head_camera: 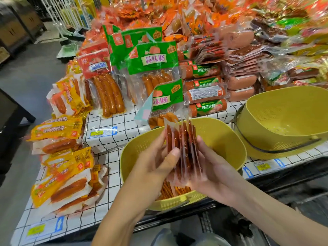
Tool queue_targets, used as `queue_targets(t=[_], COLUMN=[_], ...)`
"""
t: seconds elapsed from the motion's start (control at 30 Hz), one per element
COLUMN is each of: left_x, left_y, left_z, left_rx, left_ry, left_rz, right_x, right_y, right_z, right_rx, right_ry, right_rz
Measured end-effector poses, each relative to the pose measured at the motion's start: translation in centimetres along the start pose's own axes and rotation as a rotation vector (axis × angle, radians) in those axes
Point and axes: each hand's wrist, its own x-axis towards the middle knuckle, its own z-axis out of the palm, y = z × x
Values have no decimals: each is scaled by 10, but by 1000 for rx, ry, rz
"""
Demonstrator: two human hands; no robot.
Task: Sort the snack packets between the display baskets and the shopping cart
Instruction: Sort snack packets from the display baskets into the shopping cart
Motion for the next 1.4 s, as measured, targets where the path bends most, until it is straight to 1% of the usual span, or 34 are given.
queue_targets(t=[0.07, 0.2, 0.37, 0.47, 0.53, 0.63, 0.7, 0.8, 0.93, 1.0, 1.1, 1.2, 1.3, 1.4], left_x=[-3, -7, -6, -2, 1, 7, 11, 17, 27, 34, 45, 54, 63, 71], left_y=[0, -1, -5, -8, -11, -15, -19, -26, -31, -33, -37, -43, -56, -78], left_z=[1, -1, -6, -5, -6, -5, -1, 8, 20, 33, 66, 108, 162, 227], left_rx=[9, 5, -13, 51, 55, 36, 20, 5, -57, -114, -146, -140, -154, -144], left_ry=[18, 41, 97, 148, 145, 131, 204, 319, 347, 309, 146, 48, -79, -211], left_rz=[26, 41, -2, -15, -28, -69, -63, -27, -11, -54, -169, -215, -206, -229], right_x=[-1, -2, -3, -4, -6, -11, -18, -34, -62, -79, -113, -158, -217, -282], right_y=[1, 3, 1, 1, 0, -4, -8, -15, -28, -32, -38, -43, -41, -32], right_z=[1, 6, 7, 5, 5, 4, 3, -7, -12, -15, -22, -35, -55, -86], right_rx=[12, 17, 79, 57, 16, -36, -61, -143, -114, -113, -123, -110, 1, 120], right_ry=[-34, 13, 55, 36, 34, 48, 85, 221, 245, 271, 343, 498, 676, 910], right_rz=[-11, -17, -9, 11, 4, -42, -86, -160, -258, -316, -372, -462, -592, -705])
